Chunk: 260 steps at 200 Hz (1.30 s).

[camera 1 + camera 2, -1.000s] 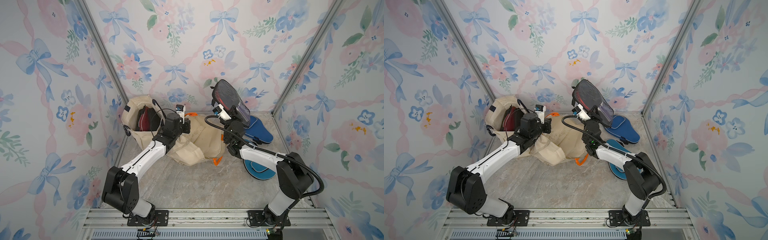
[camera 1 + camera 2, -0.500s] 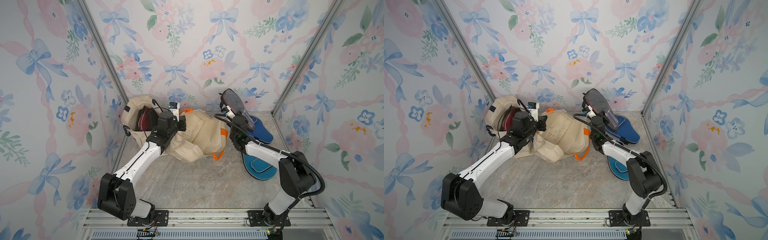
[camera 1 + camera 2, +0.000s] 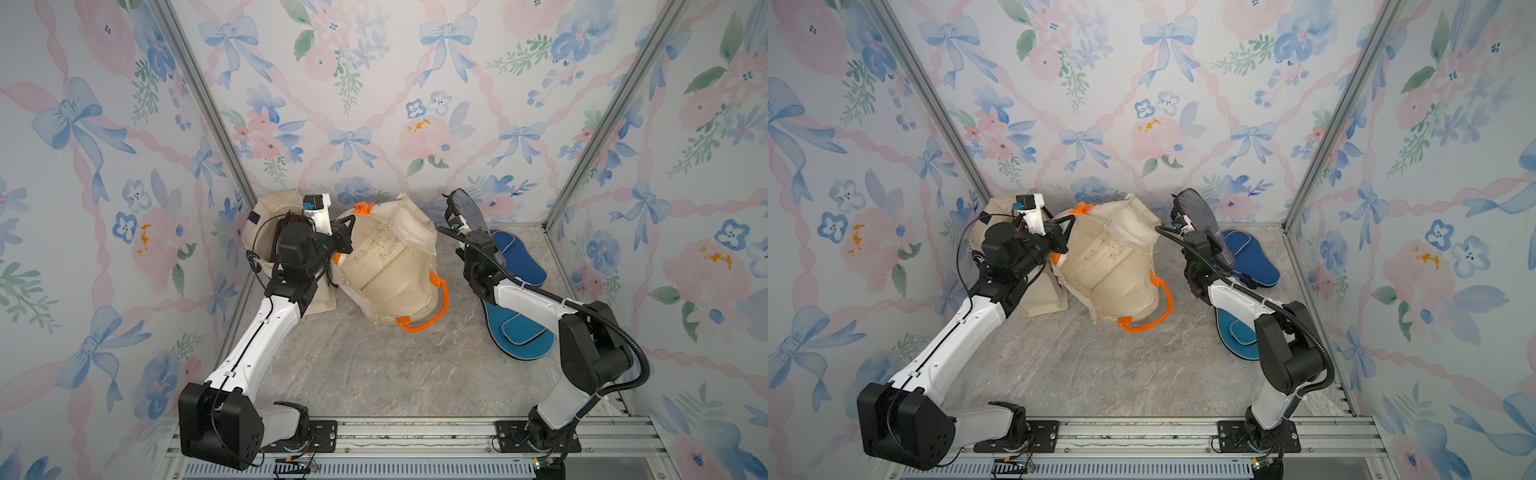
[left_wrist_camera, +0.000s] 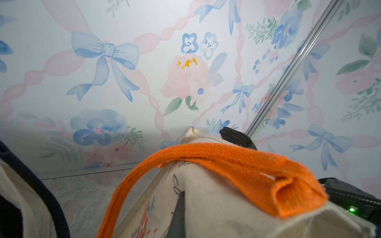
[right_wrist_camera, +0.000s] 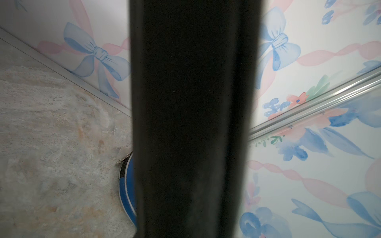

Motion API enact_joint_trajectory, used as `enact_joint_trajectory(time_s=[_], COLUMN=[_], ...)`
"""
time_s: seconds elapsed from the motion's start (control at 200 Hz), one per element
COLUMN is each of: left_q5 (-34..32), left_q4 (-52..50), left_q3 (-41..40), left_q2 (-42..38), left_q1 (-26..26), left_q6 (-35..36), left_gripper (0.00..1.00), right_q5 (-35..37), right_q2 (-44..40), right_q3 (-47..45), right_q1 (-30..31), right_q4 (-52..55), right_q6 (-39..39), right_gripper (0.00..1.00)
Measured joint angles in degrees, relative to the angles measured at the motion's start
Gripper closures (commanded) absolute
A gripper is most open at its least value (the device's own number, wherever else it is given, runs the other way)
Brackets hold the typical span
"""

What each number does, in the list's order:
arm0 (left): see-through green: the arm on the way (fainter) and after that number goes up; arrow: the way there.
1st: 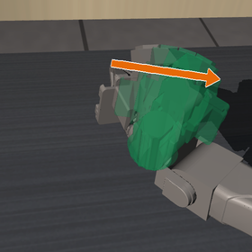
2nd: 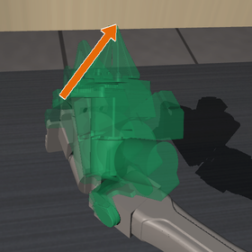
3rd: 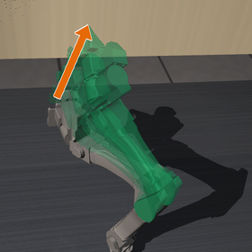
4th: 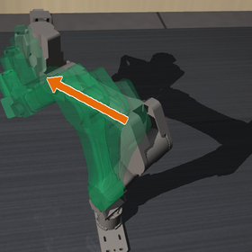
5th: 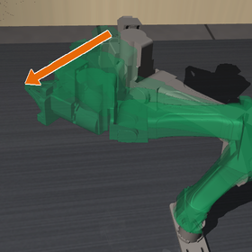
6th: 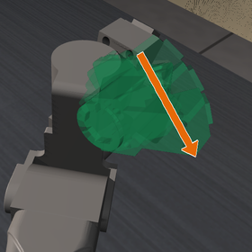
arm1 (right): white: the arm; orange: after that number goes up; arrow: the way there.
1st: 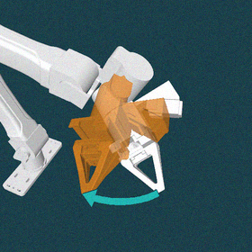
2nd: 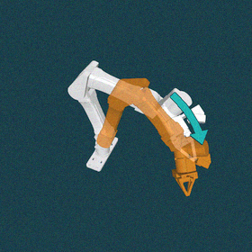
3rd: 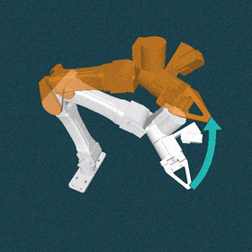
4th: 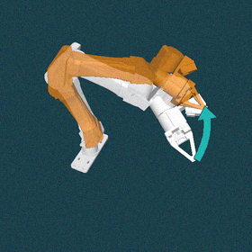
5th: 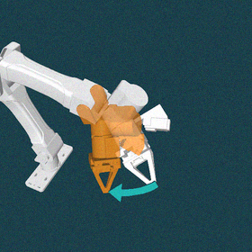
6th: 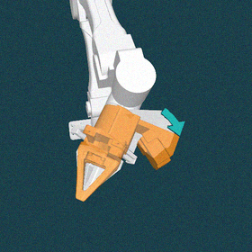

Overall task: Remove the ping pong set from the canvas bag
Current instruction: Pick up the canvas bag from the center of the board, then place the ping pong set at the center of the board.

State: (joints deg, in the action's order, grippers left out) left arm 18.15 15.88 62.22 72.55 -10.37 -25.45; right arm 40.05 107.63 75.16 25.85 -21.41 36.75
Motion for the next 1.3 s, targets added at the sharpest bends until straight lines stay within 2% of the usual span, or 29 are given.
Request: enact_joint_trajectory(time_s=[0.21, 0.585, 0.95, 1.195, 1.3], left_q5=[3.9, 4.8, 3.2, 1.0, 0.3], left_q4=[3.8, 5.2, 5.2, 1.8, 0.3], left_q3=[-0.3, 3.1, 15.6, 25.4, 26.9], left_q2=[-0.9, -2.2, -2.1, 0.2, 0.8], left_q1=[4.8, 6.8, 7.8, 9.6, 9.7], left_q6=[-4.9, -9.1, -10.4, -9.8, -9.5], left_gripper=[1.00, 1.00, 1.00, 1.00, 1.00], right_q5=[-2.2, -3.9, -4.5, -4.4, -4.4], right_q2=[2.4, 7.0, 10.4, 15.6, 17.5], right_q3=[2.3, 7.2, 7.3, 9.1, 9.8], right_q1=[0.1, 1.2, 4.3, 6.4, 7.3], right_q4=[3.8, 5.9, 5.8, 5.1, 4.7], right_q6=[-3.3, -4.5, -3.5, 1.5, 3.7], right_gripper=[0.92, 0.92, 0.92, 0.92, 0.92])
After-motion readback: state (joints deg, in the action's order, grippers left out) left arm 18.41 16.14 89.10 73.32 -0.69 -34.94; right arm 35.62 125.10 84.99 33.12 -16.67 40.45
